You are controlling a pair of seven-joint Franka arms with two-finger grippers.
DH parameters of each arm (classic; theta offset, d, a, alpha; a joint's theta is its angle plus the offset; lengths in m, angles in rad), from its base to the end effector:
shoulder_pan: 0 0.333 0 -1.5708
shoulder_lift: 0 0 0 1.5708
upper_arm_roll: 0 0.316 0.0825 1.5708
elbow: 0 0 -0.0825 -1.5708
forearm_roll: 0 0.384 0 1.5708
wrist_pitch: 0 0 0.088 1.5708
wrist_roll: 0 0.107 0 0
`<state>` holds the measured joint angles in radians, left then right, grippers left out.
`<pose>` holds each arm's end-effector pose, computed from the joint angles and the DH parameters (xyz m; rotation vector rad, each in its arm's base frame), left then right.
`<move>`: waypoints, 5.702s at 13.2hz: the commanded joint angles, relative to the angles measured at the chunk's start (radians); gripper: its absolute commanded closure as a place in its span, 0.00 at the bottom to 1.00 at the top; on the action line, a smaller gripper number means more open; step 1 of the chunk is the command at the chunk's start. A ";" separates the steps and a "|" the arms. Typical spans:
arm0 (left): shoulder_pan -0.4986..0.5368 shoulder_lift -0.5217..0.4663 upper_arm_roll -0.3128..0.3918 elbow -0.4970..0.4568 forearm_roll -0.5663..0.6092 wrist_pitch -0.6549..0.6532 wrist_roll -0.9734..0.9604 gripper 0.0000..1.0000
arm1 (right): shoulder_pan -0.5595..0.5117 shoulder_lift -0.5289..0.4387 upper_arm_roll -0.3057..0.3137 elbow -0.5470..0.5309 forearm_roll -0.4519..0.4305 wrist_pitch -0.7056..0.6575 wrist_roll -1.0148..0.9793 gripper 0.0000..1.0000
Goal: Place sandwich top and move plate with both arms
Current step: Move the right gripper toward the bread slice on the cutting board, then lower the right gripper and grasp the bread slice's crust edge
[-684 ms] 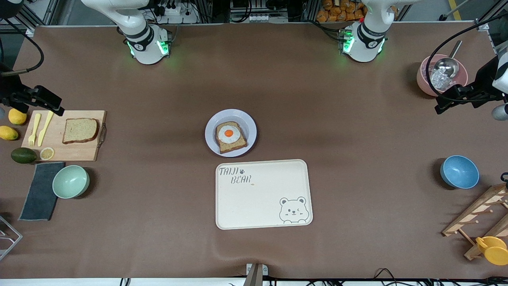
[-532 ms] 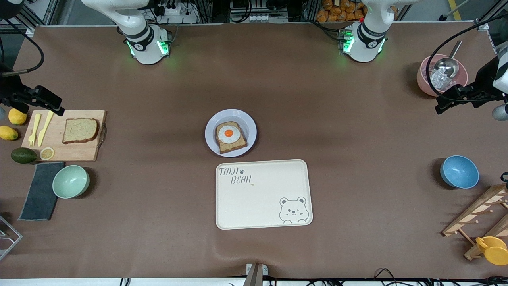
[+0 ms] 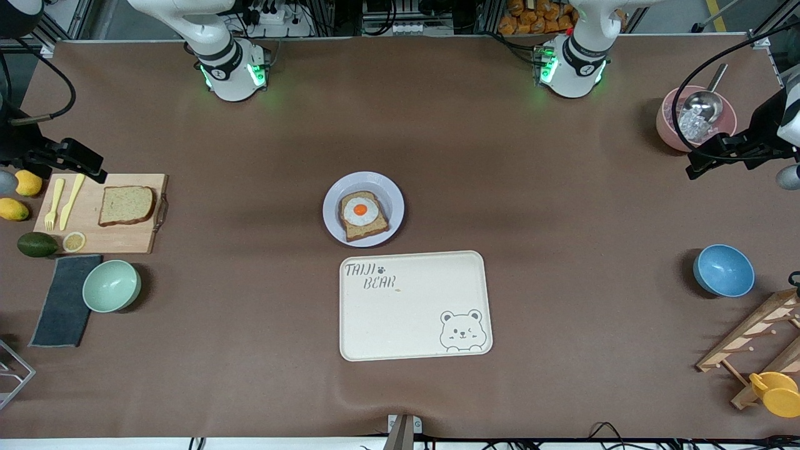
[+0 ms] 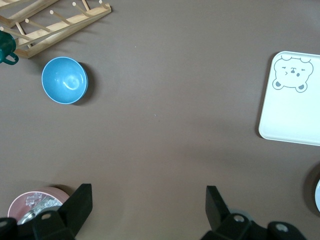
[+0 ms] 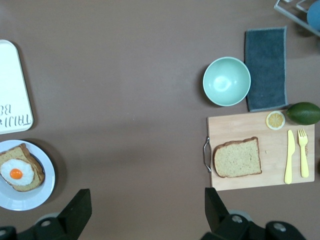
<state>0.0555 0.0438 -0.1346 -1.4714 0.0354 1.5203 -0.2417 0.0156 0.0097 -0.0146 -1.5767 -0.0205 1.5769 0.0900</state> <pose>0.5622 -0.0387 0.6425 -3.1028 -0.2560 -0.0158 0.5578 -0.0016 0.6169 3.1174 -0.1385 -0.0133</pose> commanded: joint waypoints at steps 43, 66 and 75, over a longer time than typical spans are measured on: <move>0.033 -0.067 -0.008 -0.099 -0.069 0.014 0.001 0.00 | -0.645 0.411 -0.008 -0.344 0.235 0.520 -1.018 0.14; 0.076 -0.068 0.003 -0.110 -0.144 0.012 0.070 0.00 | -0.701 0.527 -0.008 -0.359 0.327 0.552 -1.098 0.72; 0.076 -0.067 -0.005 -0.107 -0.143 0.011 0.070 0.00 | -0.688 0.520 -0.008 -0.295 0.327 0.435 -1.092 1.00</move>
<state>0.1253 0.0023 -0.1371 -1.5575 -0.0890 1.5225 -0.1855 -0.6628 0.5349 -0.0368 -1.9143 0.2937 2.0806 -0.9966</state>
